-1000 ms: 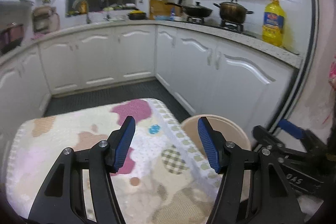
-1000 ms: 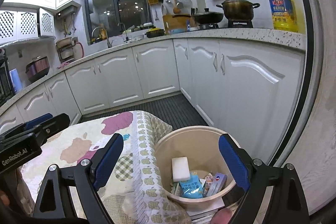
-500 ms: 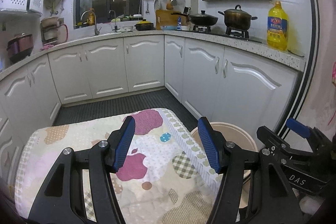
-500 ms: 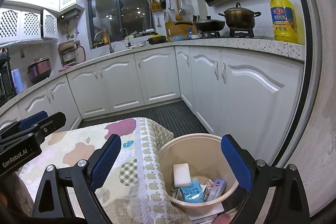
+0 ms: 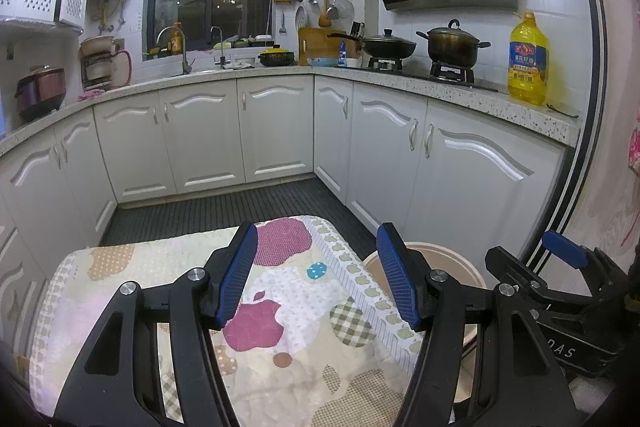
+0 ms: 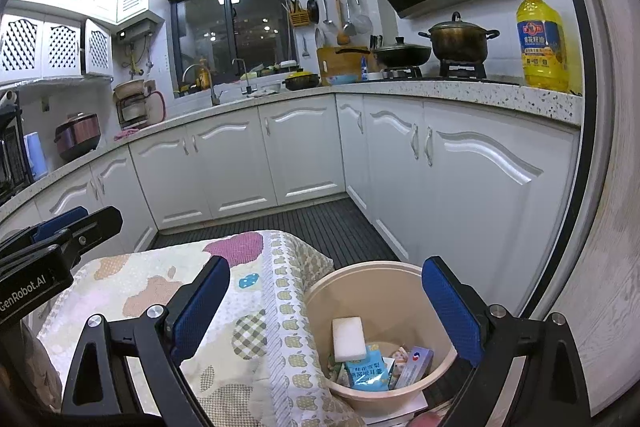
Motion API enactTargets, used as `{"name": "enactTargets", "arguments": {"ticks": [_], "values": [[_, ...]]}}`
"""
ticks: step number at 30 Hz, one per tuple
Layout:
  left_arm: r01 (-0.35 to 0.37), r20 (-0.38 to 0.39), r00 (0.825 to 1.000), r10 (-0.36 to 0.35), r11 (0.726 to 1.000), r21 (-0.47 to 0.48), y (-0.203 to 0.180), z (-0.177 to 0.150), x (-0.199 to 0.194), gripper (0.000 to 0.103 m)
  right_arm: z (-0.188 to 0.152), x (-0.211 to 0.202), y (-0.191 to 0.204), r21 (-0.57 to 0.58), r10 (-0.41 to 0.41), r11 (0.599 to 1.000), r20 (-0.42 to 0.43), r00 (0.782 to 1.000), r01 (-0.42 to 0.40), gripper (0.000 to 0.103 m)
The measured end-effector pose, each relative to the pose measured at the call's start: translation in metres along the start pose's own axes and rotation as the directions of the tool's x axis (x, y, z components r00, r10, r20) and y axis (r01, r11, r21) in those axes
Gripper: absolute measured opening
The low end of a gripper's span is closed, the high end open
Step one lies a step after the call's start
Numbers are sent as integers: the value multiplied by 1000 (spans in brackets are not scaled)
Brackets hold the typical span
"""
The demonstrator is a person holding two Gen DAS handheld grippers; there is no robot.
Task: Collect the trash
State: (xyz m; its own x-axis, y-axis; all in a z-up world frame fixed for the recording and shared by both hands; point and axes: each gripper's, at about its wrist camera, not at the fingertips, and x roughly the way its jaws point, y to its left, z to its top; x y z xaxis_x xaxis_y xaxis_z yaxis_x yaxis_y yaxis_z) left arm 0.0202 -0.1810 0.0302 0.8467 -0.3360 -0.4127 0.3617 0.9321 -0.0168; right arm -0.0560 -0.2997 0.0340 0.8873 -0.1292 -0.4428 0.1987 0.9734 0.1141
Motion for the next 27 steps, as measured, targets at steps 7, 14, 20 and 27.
{"name": "enactTargets", "arguments": {"ticks": [7,14,20,27], "values": [[2,3,1000,-2,1000,-10,1,2,-1,61,1,0,3,-12,-1,1000,-3,1000,1,96],[2,2,1000,-2,1000,-12,1,2,-1,61,3,2,2,-11,3,1000,-7,1000,-3,96],[2,2,1000,-2,1000,-11,1,2,-1,61,3,2,2,-14,3,1000,-9,1000,-3,96],[7,-1,1000,-7,1000,-14,0,2,0,61,3,3,2,-16,3,1000,-12,1000,-3,96]]}}
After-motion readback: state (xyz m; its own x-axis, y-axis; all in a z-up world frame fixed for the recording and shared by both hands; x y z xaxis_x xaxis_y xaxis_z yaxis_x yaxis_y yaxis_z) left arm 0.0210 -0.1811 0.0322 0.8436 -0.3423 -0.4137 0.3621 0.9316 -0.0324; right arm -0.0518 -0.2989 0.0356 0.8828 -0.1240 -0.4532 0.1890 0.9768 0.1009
